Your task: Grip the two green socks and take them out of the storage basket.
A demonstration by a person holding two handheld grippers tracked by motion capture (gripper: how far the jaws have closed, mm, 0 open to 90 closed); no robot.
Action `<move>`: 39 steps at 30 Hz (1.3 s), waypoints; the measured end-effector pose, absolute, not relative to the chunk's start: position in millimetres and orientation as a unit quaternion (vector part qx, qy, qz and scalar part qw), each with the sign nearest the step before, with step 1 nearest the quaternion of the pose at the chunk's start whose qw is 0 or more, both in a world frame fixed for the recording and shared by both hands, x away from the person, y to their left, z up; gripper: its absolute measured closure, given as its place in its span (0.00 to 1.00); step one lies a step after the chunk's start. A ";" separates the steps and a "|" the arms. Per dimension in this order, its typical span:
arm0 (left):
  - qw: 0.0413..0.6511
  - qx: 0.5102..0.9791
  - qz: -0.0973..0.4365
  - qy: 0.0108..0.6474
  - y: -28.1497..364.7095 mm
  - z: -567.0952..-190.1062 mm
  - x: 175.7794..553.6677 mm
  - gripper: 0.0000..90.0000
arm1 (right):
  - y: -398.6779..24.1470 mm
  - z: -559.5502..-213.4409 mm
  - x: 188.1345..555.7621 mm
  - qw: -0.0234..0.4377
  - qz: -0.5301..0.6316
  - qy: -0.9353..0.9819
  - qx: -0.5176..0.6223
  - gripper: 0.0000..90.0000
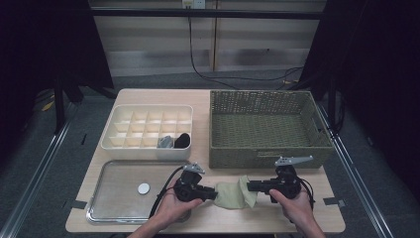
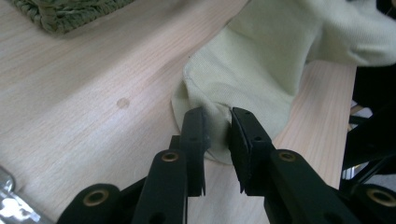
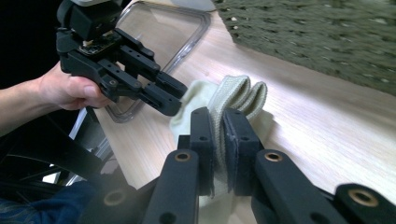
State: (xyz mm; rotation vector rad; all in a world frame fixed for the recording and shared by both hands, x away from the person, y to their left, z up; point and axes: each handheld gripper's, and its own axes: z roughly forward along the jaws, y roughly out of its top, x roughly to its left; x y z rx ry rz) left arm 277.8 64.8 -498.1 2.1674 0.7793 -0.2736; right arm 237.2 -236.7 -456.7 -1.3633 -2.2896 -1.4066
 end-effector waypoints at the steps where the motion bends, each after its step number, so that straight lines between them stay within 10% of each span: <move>1: 0.402 0.854 -0.107 0.312 62.9 -498.5 278.0 0.84 | -234.4 -456.3 238.0 0.066 -0.465 -0.759 -0.451 0.92; 39: 0.405 0.855 -0.105 0.306 62.7 -496.6 280.9 0.86 | -194.0 -469.2 260.8 0.087 -0.420 -0.791 -0.436 0.89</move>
